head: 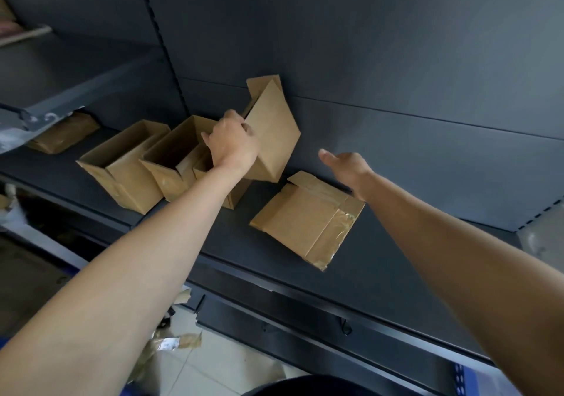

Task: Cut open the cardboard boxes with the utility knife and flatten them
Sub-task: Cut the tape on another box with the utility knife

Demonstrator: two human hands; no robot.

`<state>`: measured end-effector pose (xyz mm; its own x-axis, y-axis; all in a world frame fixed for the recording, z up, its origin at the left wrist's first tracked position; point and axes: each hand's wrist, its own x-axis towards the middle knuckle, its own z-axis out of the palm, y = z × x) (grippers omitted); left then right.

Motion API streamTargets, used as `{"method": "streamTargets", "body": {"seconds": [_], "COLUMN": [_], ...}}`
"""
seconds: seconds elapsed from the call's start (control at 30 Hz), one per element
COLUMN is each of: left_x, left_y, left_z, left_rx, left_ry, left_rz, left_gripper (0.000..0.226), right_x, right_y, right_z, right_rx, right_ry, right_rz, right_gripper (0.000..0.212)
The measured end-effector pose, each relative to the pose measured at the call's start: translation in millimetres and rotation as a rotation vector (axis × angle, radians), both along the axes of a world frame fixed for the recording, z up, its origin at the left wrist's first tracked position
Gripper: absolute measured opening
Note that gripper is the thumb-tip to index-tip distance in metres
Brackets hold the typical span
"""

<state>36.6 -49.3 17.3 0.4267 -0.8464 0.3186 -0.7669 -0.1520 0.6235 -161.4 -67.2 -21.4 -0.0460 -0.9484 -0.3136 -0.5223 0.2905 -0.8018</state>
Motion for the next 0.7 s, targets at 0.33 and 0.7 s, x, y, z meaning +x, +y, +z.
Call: {"method": "streamTargets", "body": {"seconds": [0.33, 0.7], "left_x": [-73, -189], "left_y": [19, 35], "left_z": [-5, -46], "left_rx": [0.384, 0.6], "left_ry": [1.186, 0.647], "left_rz": [-0.169, -0.546], "left_gripper": [0.021, 0.065], "right_x": [-88, -182], "right_y": [30, 90], "right_z": [20, 26], "right_rx": [0.097, 0.018], "right_ry": [-0.706, -0.122], "right_rz": [-0.172, -0.302], "right_gripper": [0.07, 0.091]}}
